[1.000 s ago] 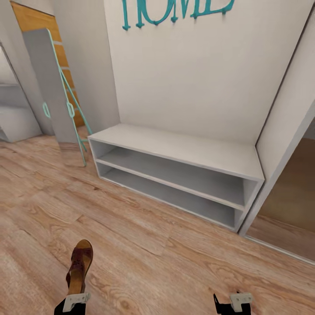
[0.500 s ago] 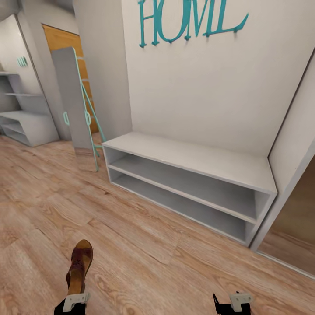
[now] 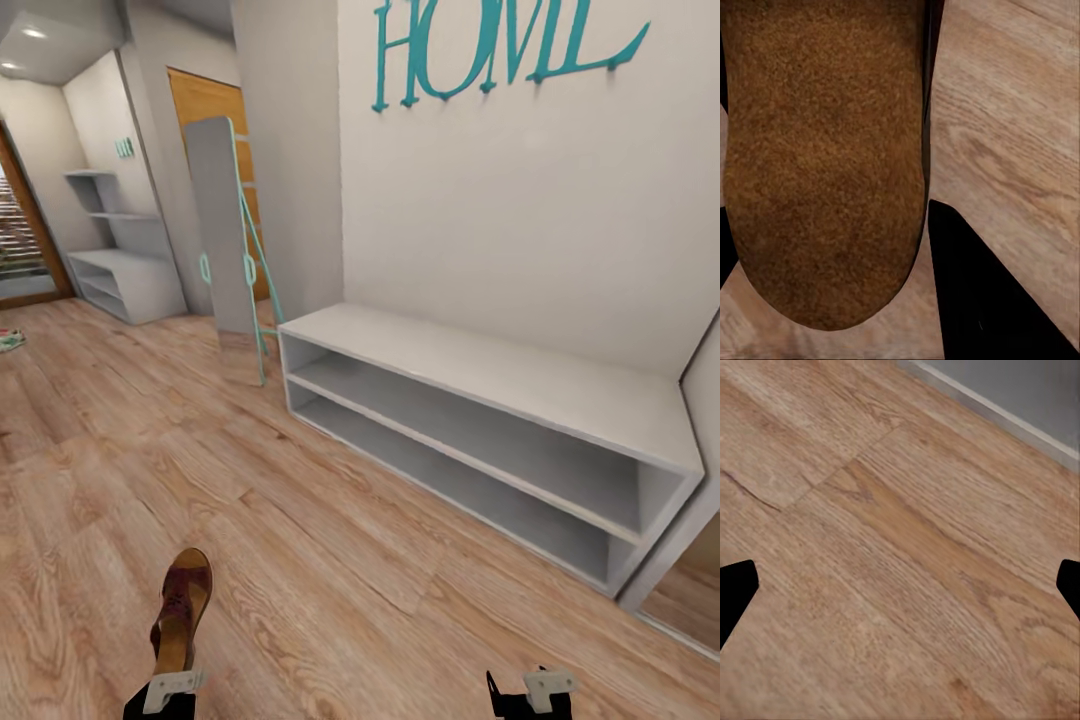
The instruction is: Pick up the two gym shoes and the two sandals from the corridor floor and place them onto the hallstand (shoe rack) in the corridor, making sure they are on the rack and not on the floor. Arrange them so the two gym shoes are next to each other and the two sandals are next to each other.
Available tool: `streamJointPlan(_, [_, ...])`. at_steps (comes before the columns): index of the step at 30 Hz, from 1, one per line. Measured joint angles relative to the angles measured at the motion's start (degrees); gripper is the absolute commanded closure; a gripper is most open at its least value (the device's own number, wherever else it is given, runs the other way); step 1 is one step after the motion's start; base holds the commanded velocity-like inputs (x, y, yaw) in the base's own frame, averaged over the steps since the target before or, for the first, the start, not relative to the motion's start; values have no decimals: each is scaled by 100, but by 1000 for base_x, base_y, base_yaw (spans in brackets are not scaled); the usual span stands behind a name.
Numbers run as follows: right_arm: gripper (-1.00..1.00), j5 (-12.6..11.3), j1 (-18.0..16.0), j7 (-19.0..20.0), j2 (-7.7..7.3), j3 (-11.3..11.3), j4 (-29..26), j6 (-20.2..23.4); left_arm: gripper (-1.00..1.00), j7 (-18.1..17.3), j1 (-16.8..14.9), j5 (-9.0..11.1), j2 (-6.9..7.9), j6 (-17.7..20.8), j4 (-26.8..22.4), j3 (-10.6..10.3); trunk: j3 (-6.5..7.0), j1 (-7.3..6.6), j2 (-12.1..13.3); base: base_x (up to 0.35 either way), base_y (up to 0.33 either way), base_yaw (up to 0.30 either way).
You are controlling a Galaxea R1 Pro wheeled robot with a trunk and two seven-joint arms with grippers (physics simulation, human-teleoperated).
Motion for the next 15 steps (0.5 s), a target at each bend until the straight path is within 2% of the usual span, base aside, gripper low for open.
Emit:
streamJointPlan(13, [-100, 8, -2, 0, 0, 0, 1, 0, 100, 1, 3, 1, -6, 0, -4, 0, -69, 0, 0, 2, 0, 237])
streamJointPlan(15, [-100, 9, -1, 0, 0, 1, 0, 0, 100, 2, 1, 5, -8, 0, -4, 1, -81, -1, 0, 160, 0, 225])
